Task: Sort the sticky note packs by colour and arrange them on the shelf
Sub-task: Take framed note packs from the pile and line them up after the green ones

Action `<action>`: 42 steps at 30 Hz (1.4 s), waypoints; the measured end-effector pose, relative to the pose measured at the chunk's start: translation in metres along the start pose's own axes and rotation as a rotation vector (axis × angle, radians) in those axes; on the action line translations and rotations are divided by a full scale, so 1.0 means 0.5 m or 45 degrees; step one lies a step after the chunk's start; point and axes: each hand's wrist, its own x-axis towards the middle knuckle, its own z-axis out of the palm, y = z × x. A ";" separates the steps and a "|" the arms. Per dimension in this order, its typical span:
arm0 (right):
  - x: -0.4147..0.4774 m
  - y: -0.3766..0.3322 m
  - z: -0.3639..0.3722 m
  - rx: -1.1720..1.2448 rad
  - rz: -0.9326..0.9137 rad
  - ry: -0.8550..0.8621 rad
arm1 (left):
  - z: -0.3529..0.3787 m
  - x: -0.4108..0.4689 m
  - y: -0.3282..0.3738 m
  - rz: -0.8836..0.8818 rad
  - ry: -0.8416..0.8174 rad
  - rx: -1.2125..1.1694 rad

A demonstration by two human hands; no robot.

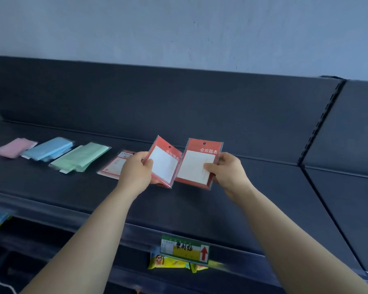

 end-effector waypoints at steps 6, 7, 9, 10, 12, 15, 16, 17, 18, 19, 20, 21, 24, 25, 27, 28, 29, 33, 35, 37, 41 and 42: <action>0.059 -0.003 0.061 -0.063 0.013 -0.060 | 0.013 0.052 -0.037 0.038 0.119 0.204; 0.067 -0.003 0.068 -0.081 0.009 -0.059 | 0.015 0.056 -0.040 0.050 0.136 0.234; 0.082 -0.002 0.079 -0.144 0.009 -0.070 | 0.019 0.066 -0.046 0.070 0.169 0.290; 0.089 0.001 0.084 -0.187 0.011 -0.077 | 0.019 0.068 -0.048 0.067 0.180 0.321; 0.100 0.004 0.092 -0.281 0.012 -0.086 | 0.020 0.076 -0.055 0.083 0.193 0.374; 0.112 0.008 0.102 -0.381 0.014 -0.105 | 0.018 0.084 -0.062 0.134 0.206 0.478; 0.115 0.009 0.105 -0.427 0.017 -0.111 | 0.017 0.083 -0.061 0.139 0.205 0.511; 0.115 0.010 0.109 -0.480 0.014 -0.112 | 0.016 0.082 -0.060 0.140 0.204 0.534; 0.115 0.010 0.113 -0.530 0.009 -0.115 | 0.016 0.079 -0.059 0.134 0.198 0.560; 0.114 0.011 0.117 -0.565 -0.005 -0.121 | 0.015 0.077 -0.058 0.140 0.196 0.585; 0.113 0.011 0.122 -0.592 -0.015 -0.126 | 0.014 0.075 -0.058 0.149 0.191 0.608; 0.111 0.012 0.124 -0.608 -0.031 -0.127 | 0.013 0.072 -0.057 0.162 0.184 0.624; 0.098 0.007 0.124 -0.678 -0.104 -0.163 | 0.007 0.062 -0.053 0.179 0.169 0.677; 0.092 0.005 0.122 -0.709 -0.135 -0.169 | 0.004 0.058 -0.050 0.193 0.172 0.701; 0.078 0.002 0.113 -0.805 -0.205 -0.139 | -0.001 0.047 -0.041 0.243 0.187 0.752; 0.069 -0.001 0.108 -0.858 -0.248 -0.112 | -0.001 0.041 -0.035 0.278 0.196 0.770; 0.058 -0.005 0.100 -0.903 -0.293 -0.087 | -0.001 0.034 -0.030 0.319 0.201 0.780; 0.005 -0.022 0.056 -1.137 -0.498 0.010 | 0.009 0.005 -0.001 0.471 0.185 0.849; -0.023 -0.027 0.029 -1.197 -0.544 0.080 | 0.021 -0.012 0.014 0.531 0.160 0.869; -0.051 -0.023 -0.001 -1.248 -0.564 0.149 | 0.038 -0.032 0.027 0.613 0.140 0.867; -0.111 0.000 -0.073 -1.308 -0.520 0.256 | 0.087 -0.087 0.057 0.746 0.042 0.797; -0.127 0.006 -0.092 -1.315 -0.509 0.279 | 0.101 -0.103 0.066 0.770 0.004 0.765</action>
